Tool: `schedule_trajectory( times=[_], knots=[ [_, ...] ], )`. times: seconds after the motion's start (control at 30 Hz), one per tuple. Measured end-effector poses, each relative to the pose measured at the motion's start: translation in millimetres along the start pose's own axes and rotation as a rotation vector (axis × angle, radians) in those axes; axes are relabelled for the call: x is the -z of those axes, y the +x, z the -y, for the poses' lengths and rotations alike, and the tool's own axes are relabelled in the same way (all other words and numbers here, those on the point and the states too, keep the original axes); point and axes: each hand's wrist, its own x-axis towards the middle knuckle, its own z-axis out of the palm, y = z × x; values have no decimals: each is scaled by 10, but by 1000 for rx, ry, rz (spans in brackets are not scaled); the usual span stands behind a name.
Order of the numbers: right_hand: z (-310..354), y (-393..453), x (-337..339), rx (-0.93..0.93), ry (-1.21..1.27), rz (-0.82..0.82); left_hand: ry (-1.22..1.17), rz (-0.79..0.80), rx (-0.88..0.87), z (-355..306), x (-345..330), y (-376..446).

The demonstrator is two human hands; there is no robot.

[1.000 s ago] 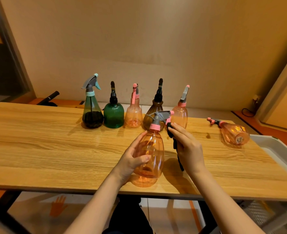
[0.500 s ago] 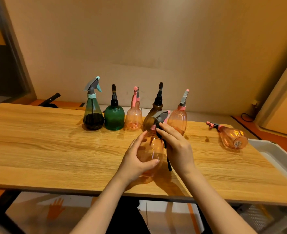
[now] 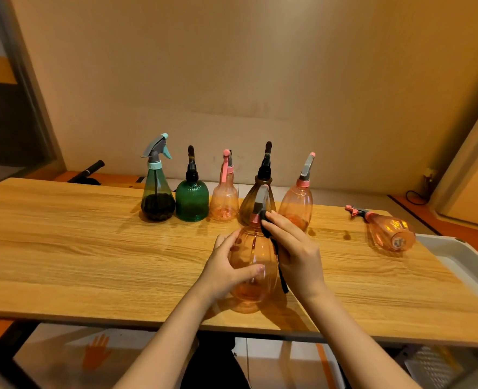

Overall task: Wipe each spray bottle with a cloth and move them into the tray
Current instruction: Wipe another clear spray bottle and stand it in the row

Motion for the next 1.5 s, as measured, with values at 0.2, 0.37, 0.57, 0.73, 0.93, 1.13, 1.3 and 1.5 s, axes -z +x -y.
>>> schedule_trajectory(
  times=[0.2, 0.37, 0.57, 0.73, 0.93, 1.13, 1.3, 1.5],
  knots=[
    [-55, -7, -9, -3, -14, 26, -146, 59, 38, -16, -50, 37],
    [-122, 53, 95, 100, -118, 58, -33, 19, 9, -64, -110, 68],
    [-198, 29, 117, 109, -169, 102, 34, -74, -8, -84, -213, 34],
    [-125, 19, 171, 141, -162, 73, 185, -108, -14, -128, -296, 34],
    [-258, -71, 178, 20, -178, 84, 266, -174, -22, -172, -324, 9],
    [-220, -205, 162, -141, -37, -7, 182, -27, -49, -202, -300, -64],
    [-189, -249, 102, -177, 11, -32, -95, 96, 31, -191, -160, -36],
    [-117, -264, 70, -172, 34, -109, -146, 142, 115, -36, -76, 65]
  ],
)
